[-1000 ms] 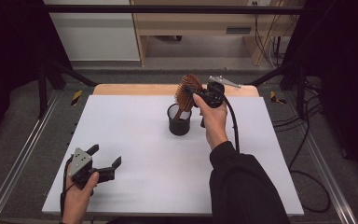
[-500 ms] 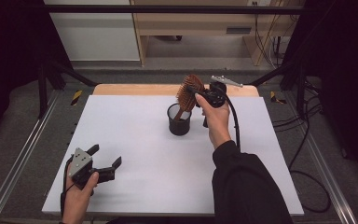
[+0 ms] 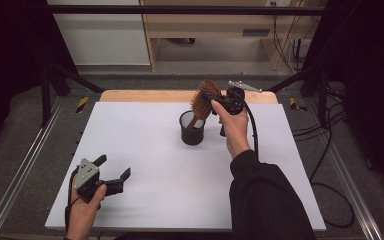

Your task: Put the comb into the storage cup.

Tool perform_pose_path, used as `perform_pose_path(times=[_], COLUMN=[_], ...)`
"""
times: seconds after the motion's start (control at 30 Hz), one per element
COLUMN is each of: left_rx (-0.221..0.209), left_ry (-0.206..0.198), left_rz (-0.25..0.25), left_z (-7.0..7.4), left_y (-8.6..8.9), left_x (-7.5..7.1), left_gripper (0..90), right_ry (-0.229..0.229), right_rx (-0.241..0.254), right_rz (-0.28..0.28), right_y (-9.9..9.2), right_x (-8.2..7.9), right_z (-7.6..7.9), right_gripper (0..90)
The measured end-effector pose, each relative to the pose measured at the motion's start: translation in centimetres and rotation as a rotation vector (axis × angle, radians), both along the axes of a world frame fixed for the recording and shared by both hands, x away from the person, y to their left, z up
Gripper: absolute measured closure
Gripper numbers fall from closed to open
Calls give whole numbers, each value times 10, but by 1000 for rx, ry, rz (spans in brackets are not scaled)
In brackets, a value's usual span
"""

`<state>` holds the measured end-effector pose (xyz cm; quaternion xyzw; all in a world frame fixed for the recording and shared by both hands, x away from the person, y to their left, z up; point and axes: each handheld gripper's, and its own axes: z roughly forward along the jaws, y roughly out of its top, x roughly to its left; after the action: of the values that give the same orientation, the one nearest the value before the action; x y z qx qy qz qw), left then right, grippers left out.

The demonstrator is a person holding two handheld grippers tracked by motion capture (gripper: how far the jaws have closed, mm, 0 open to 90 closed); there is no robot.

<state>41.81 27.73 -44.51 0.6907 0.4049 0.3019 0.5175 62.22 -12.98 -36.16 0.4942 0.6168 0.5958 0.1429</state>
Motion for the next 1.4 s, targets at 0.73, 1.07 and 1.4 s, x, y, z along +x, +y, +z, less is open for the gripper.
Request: perform_pose_path(times=[0.73,1.07,1.4], left_rx=[4,3,4], left_ry=[1,2,2], left_rz=[-5,-8,-10], left_z=[0,0,-1], left_y=[-1,-1,-2], left_x=[0,0,0], left_gripper=[26,26,26], right_ry=[10,17,18], right_rx=[-20,-27,-25], right_rz=[-7,-6,-8], right_y=[-6,-9,-9], right_x=[1,2,3], right_z=[-2,-2,-3], right_gripper=[446,435,435])
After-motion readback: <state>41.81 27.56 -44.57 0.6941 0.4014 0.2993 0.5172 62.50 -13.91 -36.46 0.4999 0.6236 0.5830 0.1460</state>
